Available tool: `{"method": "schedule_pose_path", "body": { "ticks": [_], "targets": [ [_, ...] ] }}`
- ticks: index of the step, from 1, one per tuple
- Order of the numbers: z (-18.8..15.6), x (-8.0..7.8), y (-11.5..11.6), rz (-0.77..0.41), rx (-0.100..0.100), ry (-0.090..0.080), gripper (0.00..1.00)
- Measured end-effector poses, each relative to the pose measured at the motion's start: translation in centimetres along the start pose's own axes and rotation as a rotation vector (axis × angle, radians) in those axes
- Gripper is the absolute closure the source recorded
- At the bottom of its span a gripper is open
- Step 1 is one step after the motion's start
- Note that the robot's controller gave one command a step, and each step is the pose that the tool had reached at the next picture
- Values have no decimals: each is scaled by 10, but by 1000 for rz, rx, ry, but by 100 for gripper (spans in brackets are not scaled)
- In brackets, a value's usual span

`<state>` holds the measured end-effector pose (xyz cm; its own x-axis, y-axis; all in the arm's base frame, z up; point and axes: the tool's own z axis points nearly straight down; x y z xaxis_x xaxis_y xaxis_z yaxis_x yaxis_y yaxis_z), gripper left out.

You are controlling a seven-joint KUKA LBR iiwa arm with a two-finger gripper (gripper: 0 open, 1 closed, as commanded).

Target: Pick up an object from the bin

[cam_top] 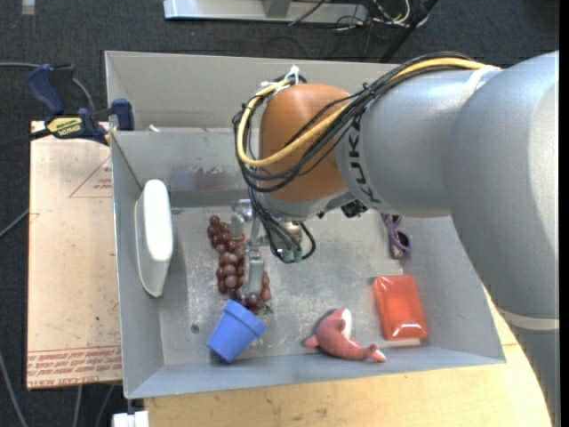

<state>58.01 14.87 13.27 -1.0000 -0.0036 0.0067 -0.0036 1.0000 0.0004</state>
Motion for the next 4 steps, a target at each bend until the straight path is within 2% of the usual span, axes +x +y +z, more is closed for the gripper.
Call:
{"method": "schedule_pose_path", "body": {
  "ticks": [2,3,4],
  "targets": [
    [-4,-2,-1,2,-1,-7,0],
    [24,0,-15,-177,-1,-5,0],
    [49,-16,-9,-62,0,-14,100]
  ]
}}
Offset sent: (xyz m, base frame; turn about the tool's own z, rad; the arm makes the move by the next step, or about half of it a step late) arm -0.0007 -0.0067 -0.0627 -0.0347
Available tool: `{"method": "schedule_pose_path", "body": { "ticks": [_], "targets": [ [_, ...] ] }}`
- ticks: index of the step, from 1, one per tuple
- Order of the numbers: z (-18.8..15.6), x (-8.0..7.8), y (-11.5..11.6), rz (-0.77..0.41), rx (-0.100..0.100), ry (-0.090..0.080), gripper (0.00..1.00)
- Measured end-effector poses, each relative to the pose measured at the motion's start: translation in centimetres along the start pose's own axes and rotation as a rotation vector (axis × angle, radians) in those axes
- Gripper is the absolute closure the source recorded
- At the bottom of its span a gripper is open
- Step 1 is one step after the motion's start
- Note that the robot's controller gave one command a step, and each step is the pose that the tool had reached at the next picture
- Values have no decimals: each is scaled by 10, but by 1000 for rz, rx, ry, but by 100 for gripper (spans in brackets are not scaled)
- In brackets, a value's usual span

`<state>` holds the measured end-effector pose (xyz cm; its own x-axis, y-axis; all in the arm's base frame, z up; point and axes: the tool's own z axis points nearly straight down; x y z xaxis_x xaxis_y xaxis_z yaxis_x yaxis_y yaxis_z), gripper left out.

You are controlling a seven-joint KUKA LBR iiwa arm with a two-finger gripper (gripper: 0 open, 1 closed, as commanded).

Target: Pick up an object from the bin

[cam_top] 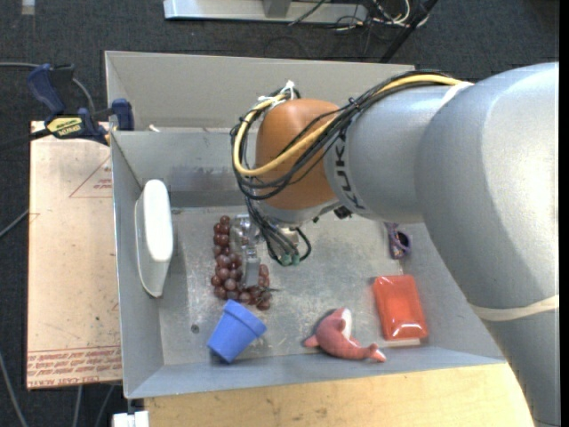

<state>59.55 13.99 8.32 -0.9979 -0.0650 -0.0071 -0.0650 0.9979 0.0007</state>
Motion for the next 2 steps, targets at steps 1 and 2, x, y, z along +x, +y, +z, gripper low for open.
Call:
{"method": "schedule_pose_path", "body": {
  "ticks": [1,2],
  "targets": [
    [0,0,0,1,0,0,100],
    [-156,1,-17,-39,-1,-8,100]
  ]
}}
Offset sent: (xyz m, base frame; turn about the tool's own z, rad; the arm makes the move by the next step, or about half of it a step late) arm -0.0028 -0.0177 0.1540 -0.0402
